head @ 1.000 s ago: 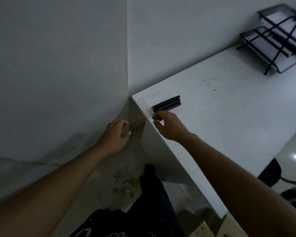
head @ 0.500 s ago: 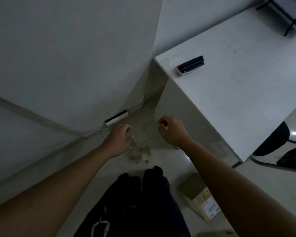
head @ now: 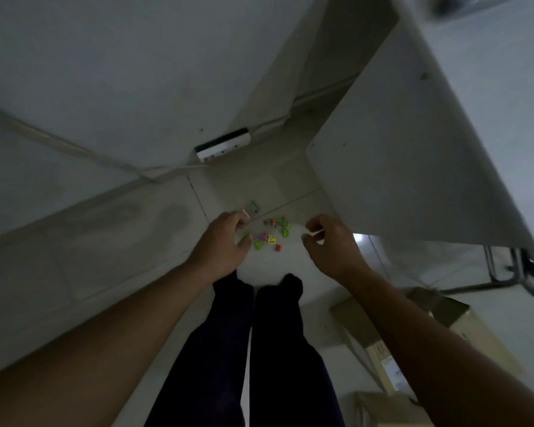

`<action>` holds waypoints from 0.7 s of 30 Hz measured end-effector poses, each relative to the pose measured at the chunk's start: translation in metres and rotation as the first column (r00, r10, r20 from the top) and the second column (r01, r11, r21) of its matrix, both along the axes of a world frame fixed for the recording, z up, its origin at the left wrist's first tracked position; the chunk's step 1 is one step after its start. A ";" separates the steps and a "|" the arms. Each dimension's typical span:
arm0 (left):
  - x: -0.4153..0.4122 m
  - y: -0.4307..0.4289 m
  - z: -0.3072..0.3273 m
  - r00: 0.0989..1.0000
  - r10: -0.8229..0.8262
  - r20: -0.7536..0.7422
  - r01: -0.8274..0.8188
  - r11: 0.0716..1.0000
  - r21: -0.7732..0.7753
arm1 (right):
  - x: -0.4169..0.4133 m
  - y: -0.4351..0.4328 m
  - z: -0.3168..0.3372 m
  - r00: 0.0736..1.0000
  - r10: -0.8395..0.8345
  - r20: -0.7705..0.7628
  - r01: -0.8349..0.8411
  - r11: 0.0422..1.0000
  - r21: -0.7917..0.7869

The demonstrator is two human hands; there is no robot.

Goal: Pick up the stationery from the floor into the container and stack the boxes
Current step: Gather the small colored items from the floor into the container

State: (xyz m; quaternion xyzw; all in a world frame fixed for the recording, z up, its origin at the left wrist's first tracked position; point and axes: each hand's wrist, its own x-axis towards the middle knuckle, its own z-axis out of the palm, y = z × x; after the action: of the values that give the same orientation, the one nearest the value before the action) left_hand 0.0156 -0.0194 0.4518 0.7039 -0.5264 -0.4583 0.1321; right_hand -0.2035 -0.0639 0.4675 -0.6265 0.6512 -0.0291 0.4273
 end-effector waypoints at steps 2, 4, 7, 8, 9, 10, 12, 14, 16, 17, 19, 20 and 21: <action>-0.009 0.006 -0.049 0.999 0.030 -0.016 -0.030 0.999 0.019 | 0.000 0.005 -0.050 1.000 -0.011 0.005 0.011 0.999 0.049; -0.018 0.013 -0.091 0.998 0.048 -0.035 -0.047 0.998 0.044 | -0.002 0.011 -0.093 1.000 -0.028 0.004 0.028 0.995 0.091; -0.028 0.024 -0.171 0.997 0.072 -0.038 -0.069 0.995 0.069 | -0.005 0.019 -0.176 0.999 -0.034 -0.001 0.034 0.993 0.111; -0.030 0.026 -0.192 0.995 0.088 -0.036 -0.085 0.993 0.085 | -0.006 0.020 -0.197 0.999 -0.036 -0.010 0.037 0.992 0.121; -0.032 0.028 -0.211 0.995 0.095 -0.032 -0.092 0.990 0.103 | -0.006 0.021 -0.219 0.999 -0.031 -0.017 0.033 0.991 0.127; -0.033 0.034 -0.241 0.996 0.092 -0.022 -0.088 0.989 0.120 | -0.007 0.026 -0.253 1.000 -0.023 -0.016 0.025 0.990 0.136; -0.034 0.039 -0.281 0.997 0.079 -0.002 -0.078 0.988 0.137 | -0.007 0.031 -0.300 0.999 0.012 -0.033 -0.007 0.990 0.144; -0.034 0.042 -0.321 0.996 0.078 0.034 -0.083 0.984 0.157 | -0.009 0.037 -0.345 0.997 0.050 -0.061 -0.040 0.985 0.165; -0.035 0.044 -0.362 0.993 0.075 0.086 -0.088 0.982 0.168 | -0.011 0.043 -0.392 0.994 0.074 -0.082 -0.056 0.977 0.203; -0.037 0.045 -0.381 0.992 0.068 0.102 -0.085 0.981 0.175 | -0.012 0.048 -0.413 0.991 0.091 -0.098 -0.066 0.971 0.231; -0.041 0.045 -0.410 0.991 0.058 0.122 -0.078 0.982 0.170 | -0.015 0.055 -0.445 0.989 0.079 -0.122 -0.048 0.969 0.244; -0.045 0.045 -0.425 0.991 0.052 0.127 -0.073 0.983 0.166 | -0.016 0.060 -0.462 0.991 0.052 -0.125 -0.021 0.971 0.238; -0.048 0.045 -0.435 0.990 0.051 0.130 -0.071 0.986 0.154 | -0.016 0.064 -0.474 0.991 0.022 -0.131 0.007 0.976 0.218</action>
State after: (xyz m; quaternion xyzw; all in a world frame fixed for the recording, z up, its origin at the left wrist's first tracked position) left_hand -0.0319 0.0259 0.0164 0.7553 -0.4740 -0.4492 0.0565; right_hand -0.2200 -0.0002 -0.0063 -0.5788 0.6753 0.0857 0.4491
